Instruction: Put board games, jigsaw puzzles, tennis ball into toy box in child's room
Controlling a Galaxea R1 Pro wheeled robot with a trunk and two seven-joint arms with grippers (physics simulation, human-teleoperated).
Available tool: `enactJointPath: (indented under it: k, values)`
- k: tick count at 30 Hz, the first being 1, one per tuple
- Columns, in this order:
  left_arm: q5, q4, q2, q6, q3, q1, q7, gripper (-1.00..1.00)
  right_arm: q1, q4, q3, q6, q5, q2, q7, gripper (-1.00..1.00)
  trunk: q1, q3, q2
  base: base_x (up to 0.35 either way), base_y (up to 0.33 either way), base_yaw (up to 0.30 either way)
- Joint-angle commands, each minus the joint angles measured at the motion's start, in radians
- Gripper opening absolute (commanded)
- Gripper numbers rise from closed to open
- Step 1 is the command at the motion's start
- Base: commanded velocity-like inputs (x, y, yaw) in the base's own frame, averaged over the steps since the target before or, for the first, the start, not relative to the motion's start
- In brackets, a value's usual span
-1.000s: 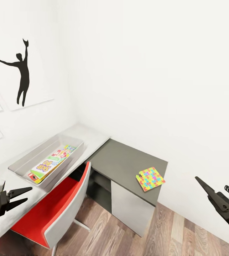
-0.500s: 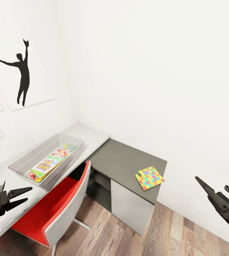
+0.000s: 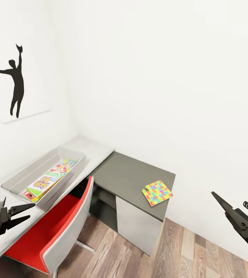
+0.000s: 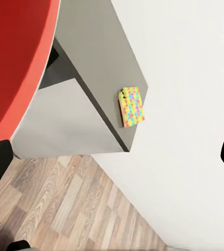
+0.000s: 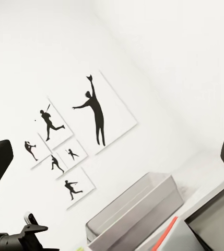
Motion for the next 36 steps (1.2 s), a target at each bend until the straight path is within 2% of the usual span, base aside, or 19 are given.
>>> enactJointPath:
  k: [1, 23, 36]
  values:
    - [-0.005, 0.000, 0.000, 0.004, 0.001, -0.001, -0.006, 1.00, -0.001, 0.000, 0.000, 0.010, -0.003, 0.000, 0.002, 1.00, 0.001, -0.001, -0.002, 0.000, 0.000, -0.198]
    - [-0.005, -0.001, -0.001, 0.004, -0.002, -0.001, -0.006, 1.00, -0.001, 0.000, 0.001, 0.010, -0.001, 0.000, 0.002, 1.00, 0.001, 0.025, -0.002, 0.000, 0.000, -0.208]
    - [-0.005, -0.001, -0.009, 0.004, -0.002, -0.001, -0.006, 1.00, -0.001, 0.000, 0.001, 0.010, -0.001, -0.001, 0.002, 1.00, 0.001, 0.041, -0.002, 0.000, 0.000, -0.210]
